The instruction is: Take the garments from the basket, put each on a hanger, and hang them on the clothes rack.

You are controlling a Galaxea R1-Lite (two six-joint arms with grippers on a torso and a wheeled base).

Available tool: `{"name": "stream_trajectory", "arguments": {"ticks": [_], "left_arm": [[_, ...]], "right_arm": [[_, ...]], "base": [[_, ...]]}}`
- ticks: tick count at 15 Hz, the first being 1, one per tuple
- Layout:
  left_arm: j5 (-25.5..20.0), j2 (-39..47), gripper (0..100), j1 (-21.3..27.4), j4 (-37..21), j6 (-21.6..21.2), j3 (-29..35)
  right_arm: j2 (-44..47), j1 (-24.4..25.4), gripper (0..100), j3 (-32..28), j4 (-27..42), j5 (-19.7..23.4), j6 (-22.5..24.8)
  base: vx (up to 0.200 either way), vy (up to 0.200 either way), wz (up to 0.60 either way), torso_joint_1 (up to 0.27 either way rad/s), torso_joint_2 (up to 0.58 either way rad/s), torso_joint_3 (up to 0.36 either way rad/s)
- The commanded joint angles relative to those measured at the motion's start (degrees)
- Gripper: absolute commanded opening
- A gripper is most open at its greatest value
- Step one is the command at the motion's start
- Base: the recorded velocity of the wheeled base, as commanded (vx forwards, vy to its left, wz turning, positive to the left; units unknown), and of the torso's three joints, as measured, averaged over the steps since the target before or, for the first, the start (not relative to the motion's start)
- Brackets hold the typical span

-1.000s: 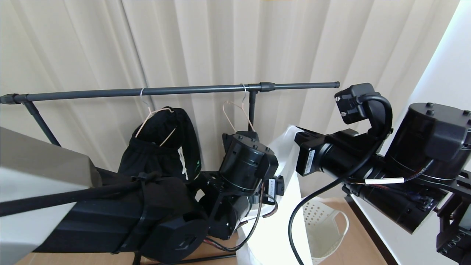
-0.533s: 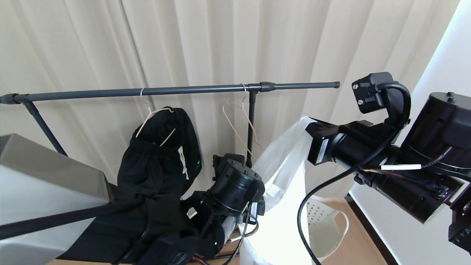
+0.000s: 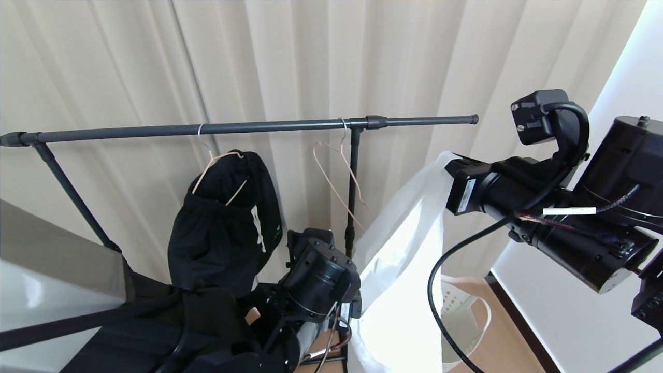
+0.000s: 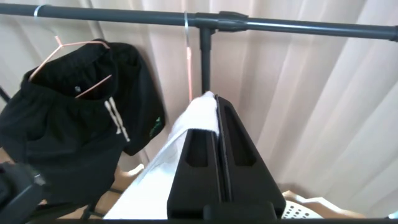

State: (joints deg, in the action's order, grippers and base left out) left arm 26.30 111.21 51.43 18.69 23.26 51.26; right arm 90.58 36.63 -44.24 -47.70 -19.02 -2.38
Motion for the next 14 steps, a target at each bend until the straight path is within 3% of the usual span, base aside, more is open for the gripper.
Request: {"name": "stream_trajectory", "arguments": {"ticks": [1,2,3,7,10,12,14], "left_arm": [[0.0,-2.1,100,0.8,0.0,0.0,-0.5],[0.2,-3.0,100,1.3,0.0,0.0,-1.1],[0.2,-4.3,0,1.8,0.0,0.0,-1.5],[0.2,-9.2,0,2.2,-0.1,-0.8,-1.0],[0.1,-12.3,0,1.4,-0.3,-3.6,0.1],[-0.2,-13.1,0,-2.1,-0.6,-6.2,3.6],[-0.6,-13.2,0,-3.7,-1.8,-7.8,6.1]], "right_arm": [[0.9,-1.6,0,-0.8,0.0,-0.5,0.0],[1.0,-1.9,0,-1.1,0.0,-0.8,0.0],[1.2,-2.2,0,-1.3,0.0,-0.8,0.0],[2.2,-3.1,0,-1.3,-0.6,-1.8,0.0],[2.1,-3.1,0,-1.0,-0.6,-4.3,4.1],[1.5,-2.4,0,-0.5,1.0,-8.4,7.0],[-2.1,1.0,0,1.5,7.5,-10.3,8.2]], "base": [[0.000,0.000,0.00,0.000,0.00,0.000],[0.000,0.000,0.00,0.000,0.00,0.000],[0.000,0.000,0.00,0.000,0.00,0.000],[0.000,0.000,0.00,0.000,0.00,0.000],[0.000,0.000,0.00,0.000,0.00,0.000],[0.000,0.000,0.00,0.000,0.00,0.000],[0.000,0.000,0.00,0.000,0.00,0.000]]}}
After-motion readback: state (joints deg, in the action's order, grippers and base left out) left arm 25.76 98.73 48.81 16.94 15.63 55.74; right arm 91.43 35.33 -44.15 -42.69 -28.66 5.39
